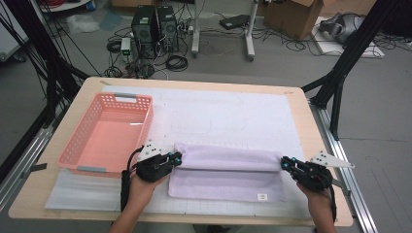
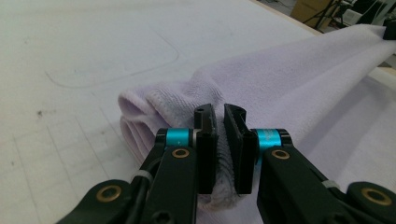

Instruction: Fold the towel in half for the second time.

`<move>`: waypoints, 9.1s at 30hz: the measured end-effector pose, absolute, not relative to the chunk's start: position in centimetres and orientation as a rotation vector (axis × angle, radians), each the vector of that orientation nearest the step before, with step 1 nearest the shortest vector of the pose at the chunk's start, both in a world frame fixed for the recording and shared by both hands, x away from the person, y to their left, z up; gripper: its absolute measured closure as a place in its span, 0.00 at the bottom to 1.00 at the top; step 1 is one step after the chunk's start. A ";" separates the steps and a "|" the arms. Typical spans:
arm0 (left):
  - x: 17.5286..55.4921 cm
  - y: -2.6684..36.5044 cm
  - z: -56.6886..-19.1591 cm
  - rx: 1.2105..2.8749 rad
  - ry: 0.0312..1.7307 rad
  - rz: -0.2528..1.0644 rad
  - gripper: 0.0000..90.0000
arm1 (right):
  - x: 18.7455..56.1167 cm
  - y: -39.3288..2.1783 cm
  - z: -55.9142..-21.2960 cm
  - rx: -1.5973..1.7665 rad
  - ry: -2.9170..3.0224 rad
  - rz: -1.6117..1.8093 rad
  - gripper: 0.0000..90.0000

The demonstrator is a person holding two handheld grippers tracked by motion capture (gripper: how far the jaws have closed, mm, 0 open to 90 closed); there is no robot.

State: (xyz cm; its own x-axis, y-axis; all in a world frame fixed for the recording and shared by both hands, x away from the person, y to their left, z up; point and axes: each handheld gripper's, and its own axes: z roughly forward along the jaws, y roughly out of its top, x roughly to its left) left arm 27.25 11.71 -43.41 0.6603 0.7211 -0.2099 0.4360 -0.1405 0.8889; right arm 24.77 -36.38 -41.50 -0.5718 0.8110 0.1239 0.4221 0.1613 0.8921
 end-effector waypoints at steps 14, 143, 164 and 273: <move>25.1 12.5 -43.3 1.763 1.006 0.243 0.53 | 21.1 -37.4 -41.6 1.251 2.028 1.417 0.60; 32.5 10.8 -43.4 1.804 1.058 0.230 0.65 | 28.9 -37.7 -42.0 1.420 1.964 1.277 0.63; 30.1 12.5 -44.2 1.706 1.024 0.213 0.97 | 28.2 -37.6 -43.2 1.466 2.082 1.303 0.95; 38.3 9.7 -43.3 1.684 1.160 0.390 0.94 | 35.7 -31.5 -42.7 1.267 2.134 1.115 0.97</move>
